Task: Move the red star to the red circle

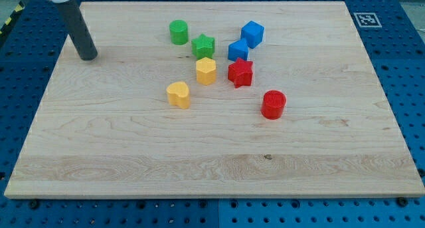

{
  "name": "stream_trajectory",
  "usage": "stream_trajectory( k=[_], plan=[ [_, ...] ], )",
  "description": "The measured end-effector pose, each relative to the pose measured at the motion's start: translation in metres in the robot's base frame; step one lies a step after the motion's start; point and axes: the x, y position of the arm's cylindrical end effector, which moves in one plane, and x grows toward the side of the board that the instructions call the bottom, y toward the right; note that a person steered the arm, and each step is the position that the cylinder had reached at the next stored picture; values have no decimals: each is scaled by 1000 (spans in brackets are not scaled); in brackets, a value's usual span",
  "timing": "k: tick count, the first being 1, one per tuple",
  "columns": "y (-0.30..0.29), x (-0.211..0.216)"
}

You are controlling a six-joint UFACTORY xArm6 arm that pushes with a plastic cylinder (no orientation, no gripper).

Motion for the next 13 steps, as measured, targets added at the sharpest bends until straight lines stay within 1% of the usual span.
stream_trajectory(
  k=[1,3,4,5,7,11,13],
  plan=[
    [0,0],
    [81,-4],
    [87,-4],
    [124,-4],
    [198,15],
    [272,17],
    [275,47]
  ],
)
